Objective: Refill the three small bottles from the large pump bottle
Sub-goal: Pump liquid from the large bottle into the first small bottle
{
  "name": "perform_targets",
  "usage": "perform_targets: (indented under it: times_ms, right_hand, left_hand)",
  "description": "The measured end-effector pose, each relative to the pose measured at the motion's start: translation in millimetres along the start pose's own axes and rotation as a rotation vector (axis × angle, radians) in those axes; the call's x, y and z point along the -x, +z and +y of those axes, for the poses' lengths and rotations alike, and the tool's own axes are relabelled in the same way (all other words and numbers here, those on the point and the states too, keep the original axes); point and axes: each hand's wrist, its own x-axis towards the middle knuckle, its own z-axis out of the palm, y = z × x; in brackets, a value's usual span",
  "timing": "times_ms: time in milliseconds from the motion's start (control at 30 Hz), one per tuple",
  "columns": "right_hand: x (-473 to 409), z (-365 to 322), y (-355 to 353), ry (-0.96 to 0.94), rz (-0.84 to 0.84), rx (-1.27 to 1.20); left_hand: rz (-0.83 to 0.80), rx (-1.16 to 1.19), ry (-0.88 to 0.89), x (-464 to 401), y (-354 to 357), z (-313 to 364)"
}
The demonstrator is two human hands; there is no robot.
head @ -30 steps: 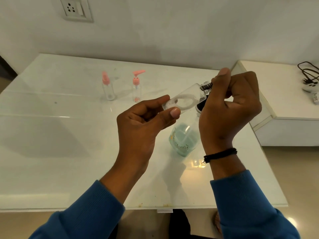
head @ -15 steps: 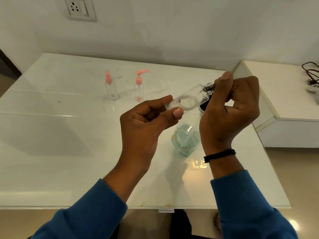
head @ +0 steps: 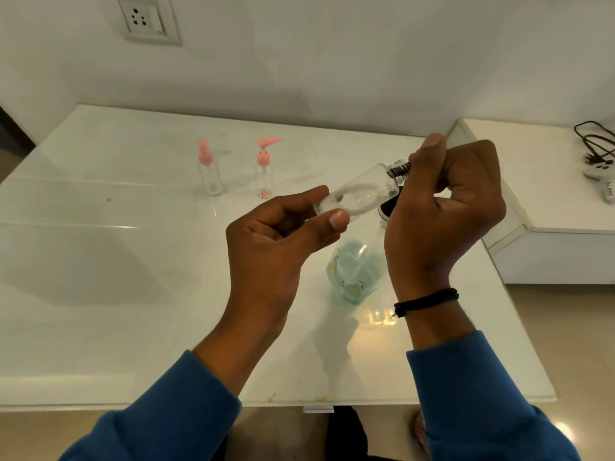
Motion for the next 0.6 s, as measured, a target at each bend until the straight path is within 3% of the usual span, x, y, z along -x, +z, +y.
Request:
perform_targets:
  times_ms: [600]
  right_hand:
    - [2.6, -2.6, -1.7, -0.009, -0.019, 0.039]
  left_hand:
    - [0.005, -0.045, 0.002, -0.4, -0.1, -2.4]
